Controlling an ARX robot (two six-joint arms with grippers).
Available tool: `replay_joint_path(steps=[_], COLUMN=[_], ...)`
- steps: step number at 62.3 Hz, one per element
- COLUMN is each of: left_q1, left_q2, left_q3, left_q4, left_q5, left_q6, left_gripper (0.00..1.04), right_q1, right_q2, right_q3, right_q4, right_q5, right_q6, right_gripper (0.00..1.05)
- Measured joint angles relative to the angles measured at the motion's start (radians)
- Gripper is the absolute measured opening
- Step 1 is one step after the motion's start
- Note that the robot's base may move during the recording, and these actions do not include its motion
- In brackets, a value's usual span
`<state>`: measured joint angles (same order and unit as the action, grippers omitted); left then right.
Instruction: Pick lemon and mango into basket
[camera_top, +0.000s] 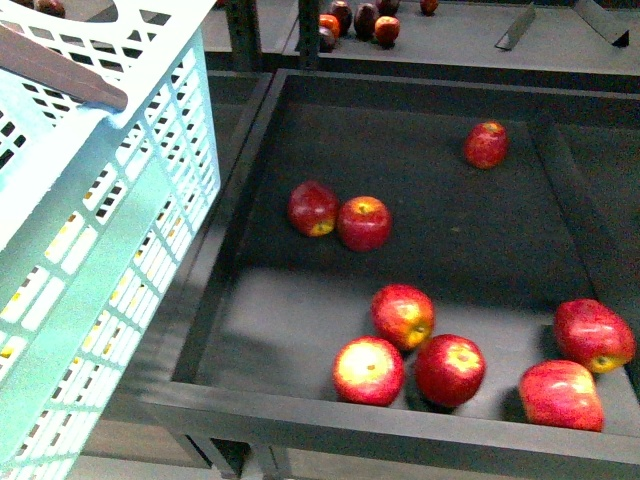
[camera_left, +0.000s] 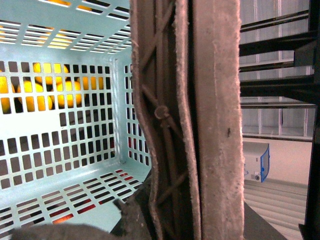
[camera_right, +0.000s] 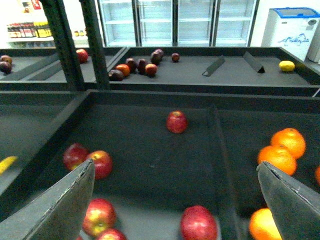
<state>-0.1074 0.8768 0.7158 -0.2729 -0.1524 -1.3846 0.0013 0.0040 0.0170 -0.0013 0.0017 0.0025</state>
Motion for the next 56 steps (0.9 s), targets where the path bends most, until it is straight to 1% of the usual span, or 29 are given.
replay_joint_path(steps=[56], left_q1=[0.000], left_q2=[0.001], left_q3=[0.002], left_q4=[0.000], left_q5=[-0.001], left_q6=[0.000], left_gripper=[0.15], right_q1=[0.000], right_q2=[0.000], right_q3=[0.000], right_q4=[0.000], right_q5=[-0.002], right_q6=[0.000], right_gripper=[0.96])
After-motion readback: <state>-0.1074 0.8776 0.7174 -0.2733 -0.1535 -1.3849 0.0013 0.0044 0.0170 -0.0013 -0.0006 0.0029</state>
